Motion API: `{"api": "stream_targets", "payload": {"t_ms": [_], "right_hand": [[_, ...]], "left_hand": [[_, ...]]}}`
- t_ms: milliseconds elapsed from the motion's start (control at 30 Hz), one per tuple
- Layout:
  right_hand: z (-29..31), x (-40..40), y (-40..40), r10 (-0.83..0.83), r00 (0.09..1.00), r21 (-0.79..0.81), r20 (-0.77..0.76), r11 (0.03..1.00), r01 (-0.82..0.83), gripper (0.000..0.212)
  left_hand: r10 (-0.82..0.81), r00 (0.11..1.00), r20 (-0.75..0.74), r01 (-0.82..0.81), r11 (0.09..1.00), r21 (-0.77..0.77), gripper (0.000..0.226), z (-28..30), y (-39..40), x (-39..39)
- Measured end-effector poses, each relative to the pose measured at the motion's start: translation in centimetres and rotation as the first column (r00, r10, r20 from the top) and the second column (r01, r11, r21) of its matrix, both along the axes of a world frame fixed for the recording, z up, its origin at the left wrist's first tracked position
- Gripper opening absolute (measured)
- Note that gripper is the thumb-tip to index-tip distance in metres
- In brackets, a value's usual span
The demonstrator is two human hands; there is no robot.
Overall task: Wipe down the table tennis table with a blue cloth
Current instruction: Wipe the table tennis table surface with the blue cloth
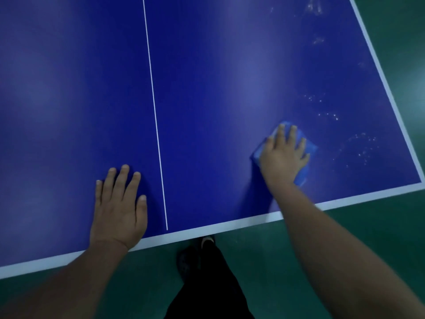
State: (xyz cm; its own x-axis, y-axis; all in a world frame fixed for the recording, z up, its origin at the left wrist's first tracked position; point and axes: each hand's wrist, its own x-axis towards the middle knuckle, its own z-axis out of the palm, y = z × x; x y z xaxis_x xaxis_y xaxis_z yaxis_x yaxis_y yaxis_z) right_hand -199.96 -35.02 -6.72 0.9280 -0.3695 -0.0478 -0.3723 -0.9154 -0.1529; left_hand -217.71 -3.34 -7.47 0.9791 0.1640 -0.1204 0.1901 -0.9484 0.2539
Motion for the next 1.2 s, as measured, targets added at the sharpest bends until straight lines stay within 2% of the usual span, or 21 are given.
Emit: {"api": "stream_targets", "payload": {"t_ms": [67, 100, 133, 167, 200, 233, 300, 400, 467, 533, 567, 633, 700, 733, 767, 800, 833, 900, 967, 1100, 1200], "right_hand": [[-0.8, -3.4, 5.6, 0.248, 0.967, -0.03, 0.054, 0.969, -0.247, 0.053], [-1.1, -6.2, 7.8, 0.465, 0.885, -0.038, 0.033, 0.885, -0.464, 0.053], [-1.2, -9.4, 9.2, 0.667, 0.745, -0.023, -0.012, 0.745, -0.667, 0.053], [-1.2, -12.0, 9.1, 0.783, 0.621, -0.004, -0.036, 0.621, -0.784, 0.051], [-1.3, -13.1, 7.6, 0.83, 0.556, 0.007, -0.036, 0.557, -0.831, 0.051], [-1.3, -12.7, 5.2, 0.829, 0.558, 0.012, -0.032, 0.558, -0.829, 0.05], [-0.9, -10.4, -0.3, 0.713, 0.699, -0.058, -0.049, 0.697, -0.715, 0.052], [0.5, -6.0, -7.8, 0.328, 0.928, -0.089, -0.175, 0.934, -0.347, 0.057], [0.8, -4.0, -8.9, 0.056, 0.987, -0.047, -0.153, 0.997, -0.064, 0.057], [0.3, -3.2, -6.1, -0.117, 0.987, -0.036, -0.108, 0.993, 0.114, 0.057], [0.0, -3.4, -3.7, -0.101, 0.991, -0.052, -0.089, 0.994, 0.097, 0.057], [-0.8, -5.9, 1.6, 0.205, 0.978, -0.057, -0.044, 0.977, -0.208, 0.056], [-1.0, -9.4, 4.4, 0.621, 0.779, -0.054, -0.086, 0.778, -0.626, 0.055], [-0.9, -10.1, 3.8, 0.734, 0.671, -0.035, -0.103, 0.672, -0.74, 0.055], [-0.9, -9.9, 2.1, 0.783, 0.611, -0.023, -0.118, 0.613, -0.79, 0.054], [-0.8, -9.0, -0.3, 0.774, 0.619, -0.037, -0.132, 0.621, -0.783, 0.054], [-0.6, -7.9, -2.9, 0.718, 0.68, -0.057, -0.148, 0.681, -0.73, 0.057], [-0.1, -5.5, -8.4, 0.504, 0.842, -0.088, -0.191, 0.846, -0.526, 0.063], [0.3, -4.3, -12.3, 0.283, 0.933, -0.088, -0.222, 0.947, -0.308, 0.064], [0.3, -4.0, -13.2, 0.167, 0.971, -0.079, -0.172, 0.98, -0.182, 0.062], [0.0, -4.1, -9.4, 0.298, 0.944, -0.103, -0.142, 0.944, -0.313, 0.059]], "left_hand": [[0.0, 1.0, -0.003, 0.0, 1.0, -0.007, 0.062, 0.1, -0.1, 0.0], [-0.001, 1.0, -0.002, 0.001, 1.0, -0.006, 0.062, 0.1, 0.0, 0.0], [0.001, 1.0, 0.002, -0.001, 1.0, -0.003, 0.062, 0.1, 0.1, -0.1], [0.001, 1.0, 0.005, -0.001, 1.0, -0.001, 0.062, 0.0, 0.1, -0.1], [0.001, 1.0, 0.007, -0.001, 1.0, -0.002, 0.062, 0.0, 0.1, -0.1], [0.003, 1.0, 0.01, -0.003, 1.0, -0.005, 0.062, 0.0, 0.1, -0.1], [0.005, 1.0, 0.008, -0.005, 1.0, -0.012, 0.062, -0.1, 0.1, 0.0], [0.006, 1.0, 0.009, -0.006, 1.0, -0.008, 0.063, 0.0, 0.0, 0.0], [0.004, 1.0, 0.006, -0.004, 1.0, 0.0, 0.063, 0.1, 0.1, -0.1], [0.003, 1.0, 0.003, -0.003, 1.0, 0.01, 0.063, 0.1, 0.1, -0.1], [0.0, 1.0, 0.004, 0.0, 1.0, 0.014, 0.063, 0.1, 0.0, -0.1], [-0.001, 1.0, 0.005, 0.001, 1.0, 0.02, 0.063, 0.2, -0.1, 0.0], [-0.001, 1.0, 0.018, 0.001, 1.0, 0.025, 0.064, 0.3, -0.3, 0.2], [-0.006, 1.0, 0.02, 0.006, 1.0, 0.027, 0.064, 0.4, -0.4, 0.1], [-0.008, 1.0, 0.021, 0.007, 1.0, 0.027, 0.065, 0.4, -0.4, 0.0], [-0.003, 1.0, 0.026, 0.002, 1.0, 0.031, 0.065, 0.4, -0.4, 0.0], [0.003, 1.0, 0.029, -0.004, 0.999, 0.038, 0.066, 0.3, -0.4, -0.1], [0.009, 1.0, 0.013, -0.01, 0.998, 0.058, 0.067, 0.1, -0.4, 0.0], [0.005, 1.0, -0.01, -0.004, 0.997, 0.076, 0.069, 0.0, -0.5, 0.1], [0.013, 1.0, -0.017, -0.011, 0.995, 0.099, 0.074, 0.2, -0.8, 0.0], [0.01, 0.999, 0.037, -0.011, 0.999, 0.037, 0.07, 1.4, -5.4, 0.7]]}}
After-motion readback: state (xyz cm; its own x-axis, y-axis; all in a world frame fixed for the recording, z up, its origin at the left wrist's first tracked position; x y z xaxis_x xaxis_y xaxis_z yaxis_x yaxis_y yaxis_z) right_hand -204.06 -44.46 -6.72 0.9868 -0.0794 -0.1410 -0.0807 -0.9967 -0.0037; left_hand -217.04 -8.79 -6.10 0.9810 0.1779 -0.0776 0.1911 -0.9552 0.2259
